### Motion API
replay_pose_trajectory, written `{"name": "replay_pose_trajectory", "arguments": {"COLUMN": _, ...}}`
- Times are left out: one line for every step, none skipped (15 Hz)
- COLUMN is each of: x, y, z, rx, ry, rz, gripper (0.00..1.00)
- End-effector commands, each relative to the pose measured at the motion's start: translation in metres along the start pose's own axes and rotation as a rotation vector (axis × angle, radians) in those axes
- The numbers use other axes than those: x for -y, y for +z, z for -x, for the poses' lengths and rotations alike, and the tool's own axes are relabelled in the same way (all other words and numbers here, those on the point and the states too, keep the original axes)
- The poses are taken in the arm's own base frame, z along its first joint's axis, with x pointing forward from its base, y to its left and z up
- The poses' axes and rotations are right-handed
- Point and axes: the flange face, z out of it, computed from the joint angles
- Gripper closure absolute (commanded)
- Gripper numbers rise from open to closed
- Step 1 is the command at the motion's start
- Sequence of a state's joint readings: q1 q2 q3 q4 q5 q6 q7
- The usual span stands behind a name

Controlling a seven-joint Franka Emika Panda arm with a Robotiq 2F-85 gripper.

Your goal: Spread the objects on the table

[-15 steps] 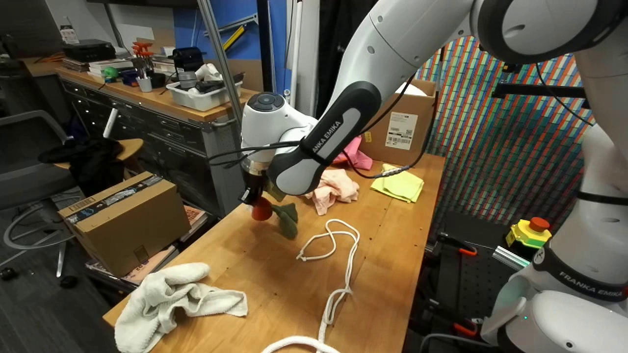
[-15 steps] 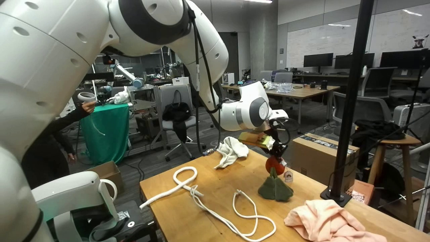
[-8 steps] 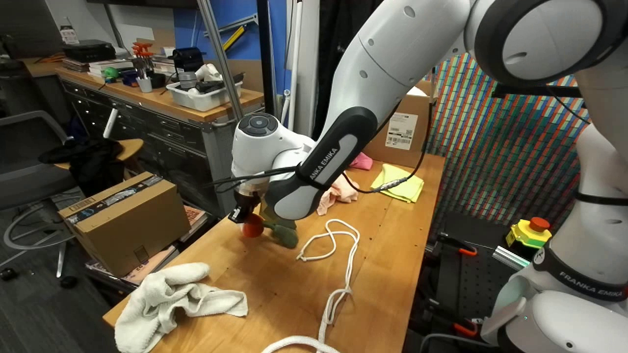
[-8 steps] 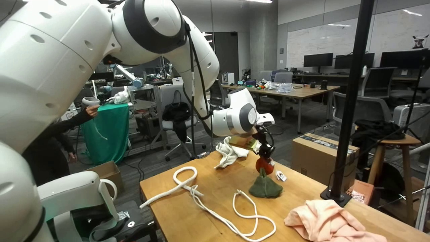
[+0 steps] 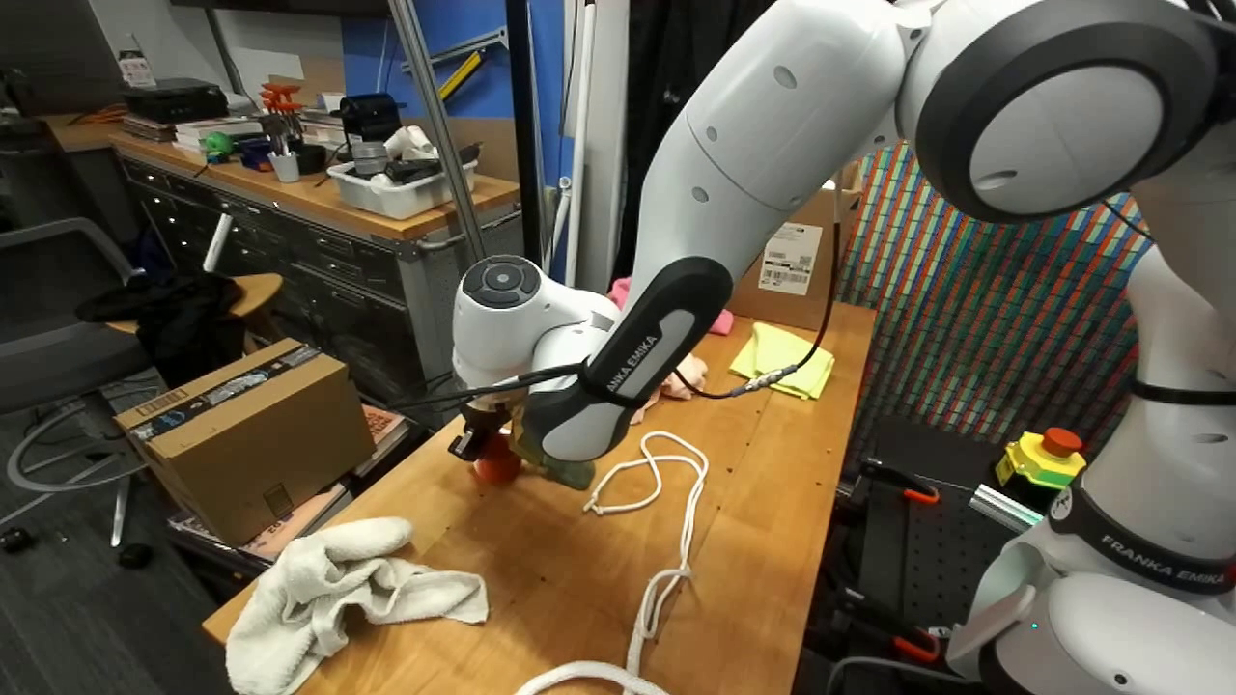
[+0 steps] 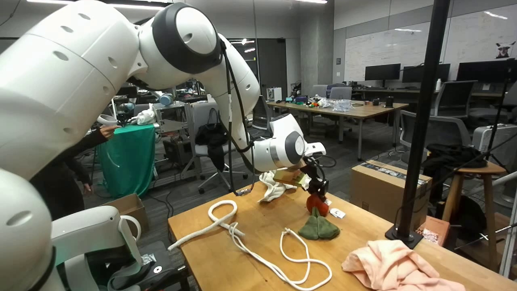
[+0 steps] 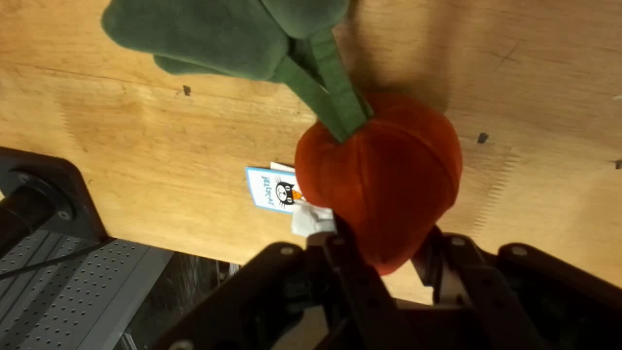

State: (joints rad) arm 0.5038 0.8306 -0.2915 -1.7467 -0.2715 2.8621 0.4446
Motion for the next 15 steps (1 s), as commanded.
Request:
{"name": "replay_pose_trajectory", "arguments": {"x": 0.002, "y": -0.002, "z": 0.001, "rx": 0.010, "ry": -0.035, "rz": 0.018, "gripper": 0.34}}
{"name": "replay_pose_trajectory", "arguments": {"x": 0.002, "y": -0.004, "z": 0.002, "rx": 0.015, "ry": -0.043, "rz": 0.013, "gripper": 0.27}}
{"name": "replay_pose_trajectory", "arguments": {"x": 0.002, "y": -0.008, "z": 0.005, "rx": 0.025, "ry": -0.059, "rz": -0.001, "gripper": 0.19}}
{"name": "replay_pose_trajectory", "arguments": {"x": 0.002, "y": -0.011, "z": 0.006, "rx": 0.027, "ry": -0.071, "rz": -0.002, "gripper": 0.12}}
{"name": "replay_pose_trajectory", "arguments": {"x": 0.002, "y": -0.014, "z": 0.007, "rx": 0.028, "ry": -0.086, "rz": -0.008, "gripper": 0.06}}
{"name": "replay_pose_trajectory", "arguments": {"x": 0.002, "y": -0.019, "z": 0.009, "rx": 0.031, "ry": -0.098, "rz": -0.014, "gripper": 0.00}}
{"name": "replay_pose_trajectory", "arguments": {"x": 0.001, "y": -0.024, "z": 0.012, "rx": 0.035, "ry": -0.114, "rz": -0.018, "gripper": 0.00}}
{"name": "replay_pose_trajectory", "arguments": {"x": 0.001, "y": -0.030, "z": 0.015, "rx": 0.048, "ry": -0.131, "rz": -0.024, "gripper": 0.00}}
{"name": "replay_pose_trajectory", "arguments": {"x": 0.001, "y": -0.034, "z": 0.020, "rx": 0.061, "ry": -0.147, "rz": -0.022, "gripper": 0.00}}
{"name": "replay_pose_trajectory", "arguments": {"x": -0.001, "y": -0.041, "z": 0.023, "rx": 0.068, "ry": -0.161, "rz": -0.019, "gripper": 0.00}}
{"name": "replay_pose_trajectory", "arguments": {"x": -0.002, "y": -0.047, "z": 0.027, "rx": 0.072, "ry": -0.178, "rz": -0.016, "gripper": 0.00}}
{"name": "replay_pose_trajectory", "arguments": {"x": -0.005, "y": -0.052, "z": 0.031, "rx": 0.079, "ry": -0.185, "rz": -0.010, "gripper": 0.00}}
{"name": "replay_pose_trajectory", "arguments": {"x": -0.008, "y": -0.057, "z": 0.036, "rx": 0.089, "ry": -0.196, "rz": -0.008, "gripper": 0.00}}
{"name": "replay_pose_trajectory", "arguments": {"x": -0.010, "y": -0.061, "z": 0.041, "rx": 0.107, "ry": -0.206, "rz": -0.007, "gripper": 0.00}}
{"name": "replay_pose_trajectory", "arguments": {"x": -0.012, "y": -0.065, "z": 0.046, "rx": 0.129, "ry": -0.216, "rz": -0.011, "gripper": 0.00}}
